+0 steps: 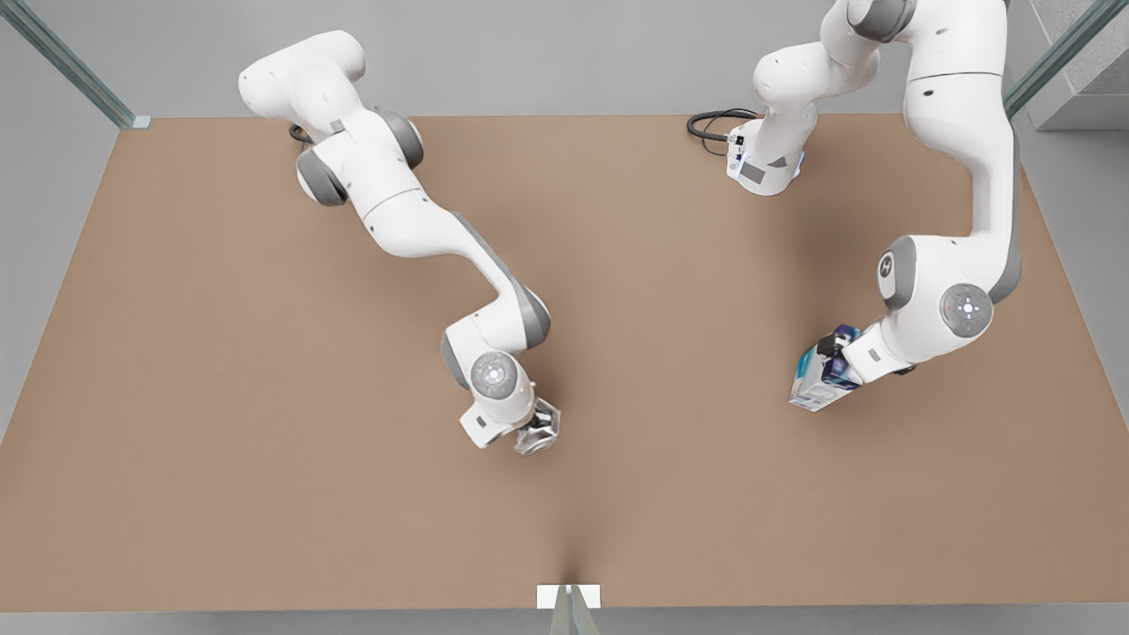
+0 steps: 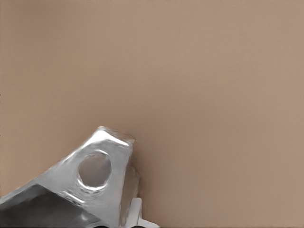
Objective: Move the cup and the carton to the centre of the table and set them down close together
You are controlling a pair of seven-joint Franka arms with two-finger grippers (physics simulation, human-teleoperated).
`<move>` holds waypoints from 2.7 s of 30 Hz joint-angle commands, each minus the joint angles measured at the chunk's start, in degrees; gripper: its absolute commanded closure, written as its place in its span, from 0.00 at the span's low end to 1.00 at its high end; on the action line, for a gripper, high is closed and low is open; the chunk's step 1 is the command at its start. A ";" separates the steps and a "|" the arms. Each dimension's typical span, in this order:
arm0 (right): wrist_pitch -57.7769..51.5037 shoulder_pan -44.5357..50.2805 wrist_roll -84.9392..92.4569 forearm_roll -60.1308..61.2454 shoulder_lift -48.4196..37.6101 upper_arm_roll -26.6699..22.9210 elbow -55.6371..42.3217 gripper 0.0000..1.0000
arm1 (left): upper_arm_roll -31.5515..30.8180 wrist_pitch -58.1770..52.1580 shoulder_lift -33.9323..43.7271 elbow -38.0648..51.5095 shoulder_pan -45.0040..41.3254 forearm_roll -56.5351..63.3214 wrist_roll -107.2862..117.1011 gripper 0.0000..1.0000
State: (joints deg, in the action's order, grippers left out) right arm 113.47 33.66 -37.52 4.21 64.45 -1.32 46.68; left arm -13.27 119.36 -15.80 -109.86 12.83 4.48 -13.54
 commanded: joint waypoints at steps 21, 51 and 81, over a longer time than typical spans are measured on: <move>-0.62 0.88 -0.10 -0.25 0.67 -0.43 -0.01 0.00 | 0.17 -0.44 -2.57 -0.53 0.09 0.01 0.09 0.39; -22.15 -32.26 26.88 -5.53 -61.29 0.88 42.53 0.00 | -14.59 -3.25 -11.18 19.25 -28.38 1.67 118.21 0.39; -22.24 -33.75 34.97 -5.53 -59.97 0.88 41.03 0.00 | -14.59 -4.31 -21.38 28.13 -33.92 13.10 123.31 0.00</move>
State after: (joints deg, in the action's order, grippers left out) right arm 91.23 0.07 -2.56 -1.32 4.49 -0.44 87.71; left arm -27.92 114.78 -37.19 -80.74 -21.11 17.57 109.73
